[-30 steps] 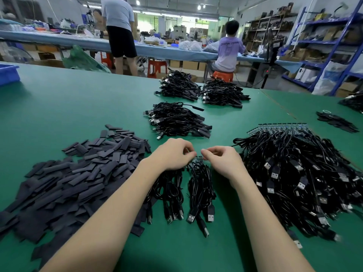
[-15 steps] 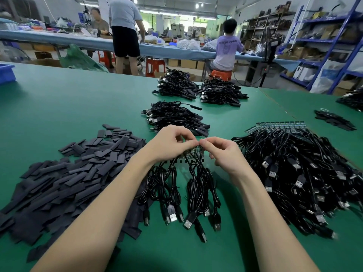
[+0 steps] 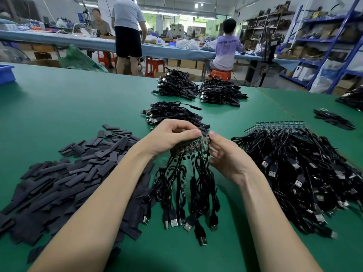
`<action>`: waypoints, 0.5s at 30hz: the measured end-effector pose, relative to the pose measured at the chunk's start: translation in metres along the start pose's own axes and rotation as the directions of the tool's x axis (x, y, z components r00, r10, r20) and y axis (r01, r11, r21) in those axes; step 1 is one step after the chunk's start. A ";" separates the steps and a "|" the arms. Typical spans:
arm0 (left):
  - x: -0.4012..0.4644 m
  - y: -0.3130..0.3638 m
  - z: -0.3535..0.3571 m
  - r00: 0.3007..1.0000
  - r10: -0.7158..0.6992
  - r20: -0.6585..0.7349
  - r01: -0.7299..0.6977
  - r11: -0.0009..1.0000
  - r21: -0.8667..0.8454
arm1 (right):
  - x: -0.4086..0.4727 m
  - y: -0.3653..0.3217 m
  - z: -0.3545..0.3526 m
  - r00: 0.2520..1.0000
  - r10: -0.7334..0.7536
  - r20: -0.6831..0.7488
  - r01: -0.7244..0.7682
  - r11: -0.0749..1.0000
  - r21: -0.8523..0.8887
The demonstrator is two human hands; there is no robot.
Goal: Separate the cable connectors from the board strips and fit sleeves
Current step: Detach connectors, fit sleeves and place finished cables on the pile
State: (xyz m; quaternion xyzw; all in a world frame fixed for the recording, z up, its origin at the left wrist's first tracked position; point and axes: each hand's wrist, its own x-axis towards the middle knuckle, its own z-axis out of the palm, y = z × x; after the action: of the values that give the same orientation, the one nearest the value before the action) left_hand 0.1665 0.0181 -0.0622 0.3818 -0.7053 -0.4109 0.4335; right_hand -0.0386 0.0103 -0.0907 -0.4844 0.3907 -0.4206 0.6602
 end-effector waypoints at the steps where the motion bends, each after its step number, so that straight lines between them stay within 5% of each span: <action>1: 0.000 0.001 -0.002 1.000 -0.003 -0.006 0.003 1.000 -0.011 | 0.000 -0.005 -0.001 0.998 -0.003 -0.057 0.003 1.000 -0.009; 4: -0.003 0.000 -0.009 0.999 -0.035 0.008 0.035 0.997 -0.063 | 0.002 -0.015 -0.005 0.931 -0.177 -0.319 0.063 0.939 -0.338; 7: -0.004 -0.001 -0.011 0.994 -0.109 0.020 0.110 0.993 -0.044 | 0.003 -0.018 -0.004 0.762 -0.477 -0.438 0.176 0.804 -0.569; 9: -0.002 -0.005 -0.010 0.987 -0.162 0.002 0.162 0.986 0.035 | 0.003 -0.020 -0.002 0.681 -0.580 -0.447 0.223 0.746 -0.627; 12: 0.003 -0.019 0.007 0.978 -0.183 -0.096 0.200 0.954 0.223 | 0.002 -0.026 0.002 0.670 -0.610 -0.422 0.283 0.736 -0.615; 15: 0.004 -0.031 0.028 0.973 -0.127 -0.191 0.215 0.799 0.561 | -0.001 -0.034 0.008 0.674 -0.625 -0.394 0.339 0.735 -0.587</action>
State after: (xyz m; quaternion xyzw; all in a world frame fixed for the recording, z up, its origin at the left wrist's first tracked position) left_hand 0.1446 0.0104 -0.0978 0.5861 -0.7261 -0.1861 0.3076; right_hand -0.0381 0.0078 -0.0559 -0.5678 0.5101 -0.6018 0.2352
